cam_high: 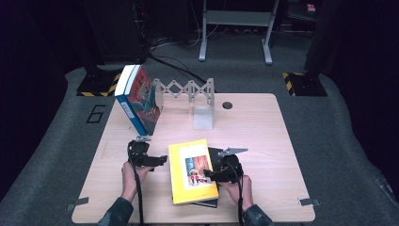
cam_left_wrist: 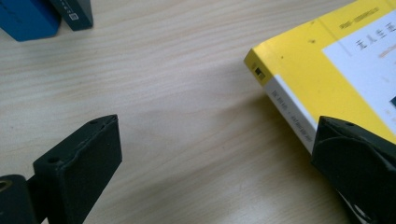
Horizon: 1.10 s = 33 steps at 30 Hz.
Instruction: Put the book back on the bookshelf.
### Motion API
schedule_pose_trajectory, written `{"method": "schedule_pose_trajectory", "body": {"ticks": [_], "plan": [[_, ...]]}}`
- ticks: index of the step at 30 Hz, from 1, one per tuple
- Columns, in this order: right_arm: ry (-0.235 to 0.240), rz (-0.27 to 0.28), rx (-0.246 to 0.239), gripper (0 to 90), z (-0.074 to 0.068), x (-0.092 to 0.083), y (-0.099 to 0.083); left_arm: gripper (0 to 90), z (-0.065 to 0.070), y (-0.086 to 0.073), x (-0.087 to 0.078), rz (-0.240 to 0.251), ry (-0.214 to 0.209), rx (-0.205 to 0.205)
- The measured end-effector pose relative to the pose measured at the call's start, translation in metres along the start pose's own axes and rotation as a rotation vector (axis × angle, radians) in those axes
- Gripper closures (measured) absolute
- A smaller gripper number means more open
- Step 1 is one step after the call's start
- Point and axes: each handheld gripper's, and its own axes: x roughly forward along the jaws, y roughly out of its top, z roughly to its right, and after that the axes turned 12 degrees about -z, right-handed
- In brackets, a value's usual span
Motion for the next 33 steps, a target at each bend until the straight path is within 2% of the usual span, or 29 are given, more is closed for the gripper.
{"method": "schedule_pose_trajectory", "body": {"ticks": [1,2,3,4,5,7,8,9,11,14,18,21,23,26,29,30,33], "plan": [[0.003,-0.009,0.006,39.0,0.000,0.000,0.001,0.2,0.001,0.002,-0.001,-0.002,-0.004,0.003],[0.001,-0.004,-0.012,39.1,0.001,0.001,0.002,0.0,0.002,0.003,-0.002,0.004,-0.006,0.005],[0.000,-0.014,-0.003,39.3,0.000,0.000,0.002,0.0,0.004,0.005,-0.001,0.011,-0.014,0.002],[-0.003,-0.008,-0.020,39.5,0.001,0.001,0.003,0.0,0.005,0.006,0.000,0.003,-0.011,0.021],[0.001,-0.015,-0.012,39.7,-0.001,0.002,0.004,0.0,0.007,0.008,0.002,0.001,-0.025,0.013],[0.011,-0.010,-0.014,40.9,-0.001,0.003,0.004,0.0,0.011,0.010,0.006,-0.016,-0.043,0.038],[0.010,-0.010,-0.015,41.3,-0.002,0.004,0.004,0.0,0.013,0.011,0.008,-0.015,-0.044,0.030],[0.017,-0.008,-0.017,42.1,-0.003,0.004,0.004,0.0,0.014,0.012,0.010,-0.022,-0.045,0.047],[0.026,-0.006,-0.013,42.8,-0.003,0.005,0.004,0.0,0.019,0.014,0.014,-0.031,-0.049,0.048],[0.029,-0.003,-0.026,42.7,-0.002,0.005,0.005,0.0,0.027,0.017,0.020,-0.046,-0.052,0.080],[0.032,-0.014,-0.022,42.7,-0.002,0.005,0.005,0.0,0.031,0.019,0.025,-0.042,-0.071,0.085],[0.033,-0.017,-0.018,42.8,-0.003,0.005,0.006,0.0,0.034,0.021,0.028,-0.051,-0.104,0.082],[0.027,-0.012,-0.035,42.9,-0.002,0.006,0.007,0.0,0.037,0.022,0.031,-0.054,-0.121,0.080],[0.032,-0.016,-0.030,43.0,-0.002,0.007,0.009,0.0,0.038,0.024,0.033,-0.058,-0.130,0.084],[0.030,-0.023,-0.028,43.2,-0.002,0.008,0.011,0.0,0.038,0.025,0.036,-0.057,-0.150,0.078],[0.030,-0.023,-0.031,43.2,-0.002,0.008,0.011,0.0,0.038,0.025,0.036,-0.062,-0.159,0.064],[0.030,-0.024,-0.027,43.4,-0.003,0.008,0.011,0.0,0.037,0.026,0.038,-0.069,-0.175,0.064]]}}
